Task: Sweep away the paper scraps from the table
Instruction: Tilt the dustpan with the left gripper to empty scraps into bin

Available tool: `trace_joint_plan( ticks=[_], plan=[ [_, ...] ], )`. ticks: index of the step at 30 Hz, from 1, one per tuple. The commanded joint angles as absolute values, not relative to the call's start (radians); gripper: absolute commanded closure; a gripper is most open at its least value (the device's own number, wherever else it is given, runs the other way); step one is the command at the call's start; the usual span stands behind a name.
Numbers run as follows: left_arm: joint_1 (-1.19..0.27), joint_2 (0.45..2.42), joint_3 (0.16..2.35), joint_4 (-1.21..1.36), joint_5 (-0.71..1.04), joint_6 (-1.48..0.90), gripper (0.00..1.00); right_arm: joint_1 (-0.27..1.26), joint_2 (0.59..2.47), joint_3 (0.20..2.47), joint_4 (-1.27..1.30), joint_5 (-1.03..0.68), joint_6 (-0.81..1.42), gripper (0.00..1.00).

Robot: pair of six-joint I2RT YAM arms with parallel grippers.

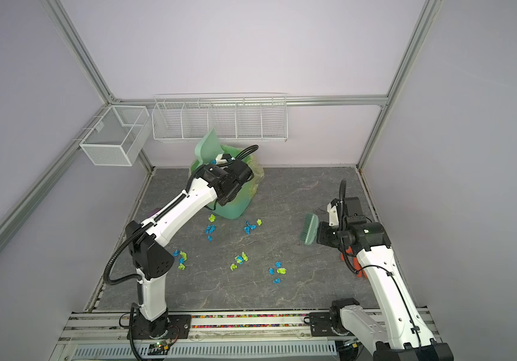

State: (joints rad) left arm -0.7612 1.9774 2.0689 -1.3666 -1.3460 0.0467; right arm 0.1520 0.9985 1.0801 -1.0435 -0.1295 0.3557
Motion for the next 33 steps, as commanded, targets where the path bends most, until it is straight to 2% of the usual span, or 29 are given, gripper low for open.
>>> trace_joint_plan(
  ticks=[1,10,17,21,26,33],
  plan=[
    [-0.779,1.913,2.028,-1.255,-1.449,0.163,1.00,0.146,0.960,1.067,-1.011,-0.152,0.366,0.93],
    [-0.782,1.857,1.912,-1.171,-1.431,0.265,1.00,0.146,1.005,1.090,-0.992,-0.188,0.383,0.93],
    [-0.780,1.808,1.764,-0.961,-1.485,0.448,1.00,0.146,0.994,1.072,-0.986,-0.178,0.394,0.93],
    [-0.778,1.808,1.802,-1.031,-1.439,0.358,1.00,0.146,0.994,1.065,-0.982,-0.181,0.396,0.93],
    [-0.778,1.826,1.912,-1.220,-1.303,0.182,1.00,0.146,0.992,1.072,-0.986,-0.188,0.394,0.93],
    [-0.777,1.808,1.971,-1.280,-1.168,0.128,1.00,0.146,0.982,1.083,-1.010,-0.170,0.380,0.93]
  ],
)
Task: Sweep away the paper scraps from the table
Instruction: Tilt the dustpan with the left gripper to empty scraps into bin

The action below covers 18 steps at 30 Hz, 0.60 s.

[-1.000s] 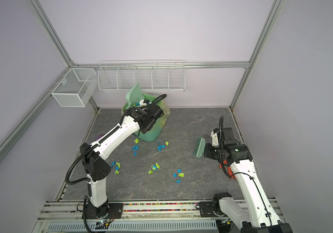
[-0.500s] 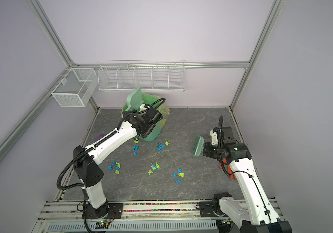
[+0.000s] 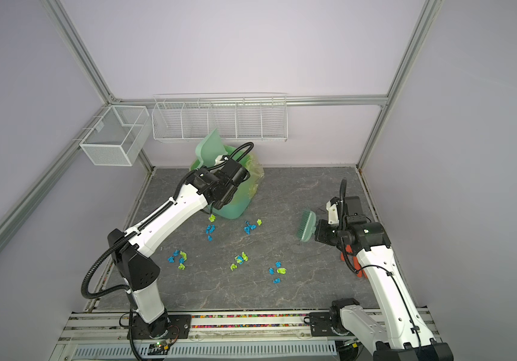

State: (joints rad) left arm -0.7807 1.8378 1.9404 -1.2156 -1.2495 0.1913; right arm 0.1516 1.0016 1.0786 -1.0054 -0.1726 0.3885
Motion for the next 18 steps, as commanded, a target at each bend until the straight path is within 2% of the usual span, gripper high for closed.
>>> trace_joint_plan(
  ticks=[1,15,18],
  plan=[
    [-0.778,1.802,1.967,-1.280,-1.141,0.137,1.00,0.146,0.980,1.083,-1.015,-0.170,0.378,0.94],
    [-0.787,1.713,2.100,-1.391,-0.893,0.024,1.00,0.146,0.999,1.098,-1.032,-0.226,0.341,0.94],
    [-0.790,1.679,2.107,-1.417,-0.776,-0.010,1.00,0.146,1.015,1.114,-1.057,-0.241,0.313,0.93]
  ],
)
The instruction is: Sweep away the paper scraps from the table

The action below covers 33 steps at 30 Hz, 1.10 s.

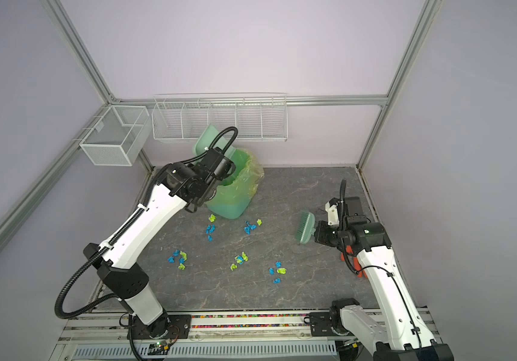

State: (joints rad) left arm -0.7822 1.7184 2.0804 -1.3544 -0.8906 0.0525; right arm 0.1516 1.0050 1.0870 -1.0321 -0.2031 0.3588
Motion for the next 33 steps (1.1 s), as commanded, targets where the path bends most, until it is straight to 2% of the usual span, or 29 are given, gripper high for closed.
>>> trace_joint_plan(
  ticks=[1,4,13,24,33],
  plan=[
    [-0.790,1.666,2.101,-1.416,-0.735,-0.027,1.00,0.146,1.017,1.117,-1.060,-0.243,0.305,0.94],
    [-0.791,1.633,2.077,-1.412,-0.641,-0.062,1.00,0.146,1.021,1.118,-1.060,-0.248,0.285,0.93],
    [-0.869,1.624,2.076,-1.453,-0.542,-0.131,1.00,0.147,1.011,1.170,-1.121,-0.252,0.183,0.93],
    [-0.876,1.584,1.953,-1.388,-0.295,-0.197,1.00,0.156,1.002,1.173,-1.151,-0.368,0.170,0.94],
    [-0.878,1.520,1.825,-1.327,-0.269,-0.208,1.00,0.192,1.016,1.227,-1.260,-0.383,0.161,0.93]
  ],
)
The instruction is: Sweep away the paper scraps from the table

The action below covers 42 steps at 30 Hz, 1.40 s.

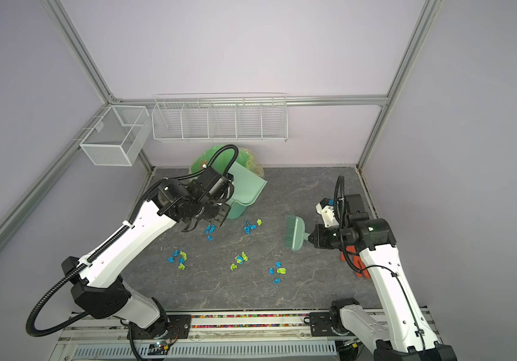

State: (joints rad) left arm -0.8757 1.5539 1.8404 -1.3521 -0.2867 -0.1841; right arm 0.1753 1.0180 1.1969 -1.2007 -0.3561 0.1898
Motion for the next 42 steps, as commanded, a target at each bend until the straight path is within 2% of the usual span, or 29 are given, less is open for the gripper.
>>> trace_joint_plan(
  ticks=[1,20,32,42],
  plan=[
    [-0.877,1.519,1.820,-1.328,-0.270,-0.210,1.00,0.199,1.018,1.231,-1.268,-0.382,0.163,0.93],
    [-0.877,1.462,1.681,-1.286,-0.272,-0.216,1.00,0.419,1.052,1.309,-1.480,-0.225,0.326,0.93],
    [-0.878,1.456,1.643,-1.278,-0.291,-0.210,1.00,0.694,1.137,1.266,-1.334,-0.152,0.541,0.93],
    [-0.878,1.455,1.624,-1.278,-0.304,-0.214,1.00,0.763,1.233,1.224,-1.198,-0.201,0.605,0.93]
  ],
)
